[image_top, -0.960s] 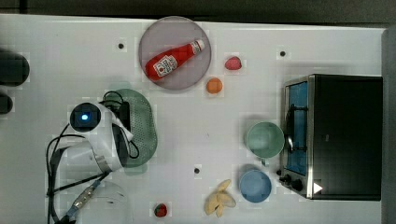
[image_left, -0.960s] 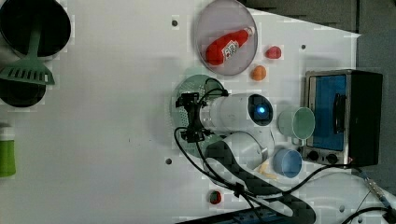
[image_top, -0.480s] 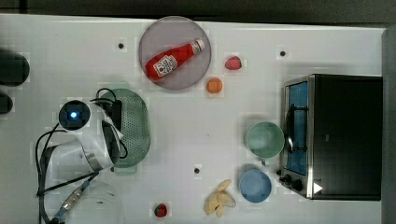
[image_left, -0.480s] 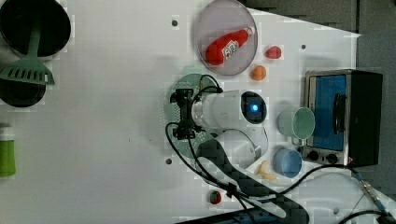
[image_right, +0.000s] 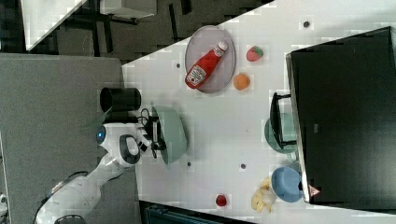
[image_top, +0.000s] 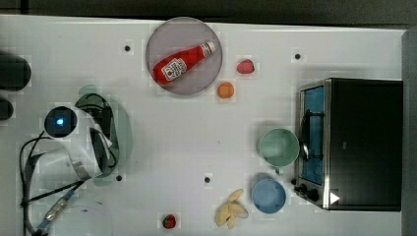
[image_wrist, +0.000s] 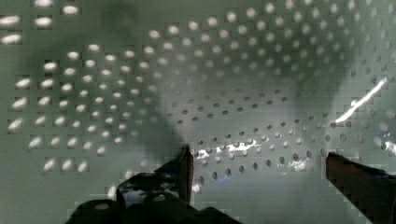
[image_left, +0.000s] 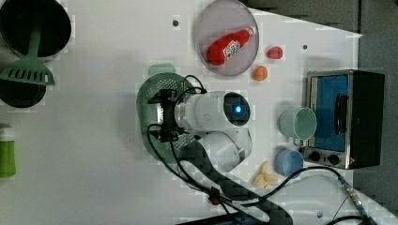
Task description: Drag strainer right to left.
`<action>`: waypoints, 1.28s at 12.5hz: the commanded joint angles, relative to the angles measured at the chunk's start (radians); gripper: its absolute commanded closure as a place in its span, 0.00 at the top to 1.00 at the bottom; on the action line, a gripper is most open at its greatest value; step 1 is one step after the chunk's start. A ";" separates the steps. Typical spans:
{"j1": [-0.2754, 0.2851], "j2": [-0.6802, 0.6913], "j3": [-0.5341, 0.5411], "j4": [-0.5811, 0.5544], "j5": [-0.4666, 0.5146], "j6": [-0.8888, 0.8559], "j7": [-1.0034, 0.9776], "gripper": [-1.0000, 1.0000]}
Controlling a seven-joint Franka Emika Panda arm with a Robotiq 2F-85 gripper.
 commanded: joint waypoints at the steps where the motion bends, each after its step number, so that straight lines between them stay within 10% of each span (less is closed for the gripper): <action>1: 0.058 0.008 0.028 0.040 0.001 -0.026 0.055 1.00; 8: 0.084 0.023 0.013 0.094 0.009 -0.040 0.029 1.00; 16: 0.072 -0.374 -0.227 0.093 -0.010 -0.396 -0.479 1.00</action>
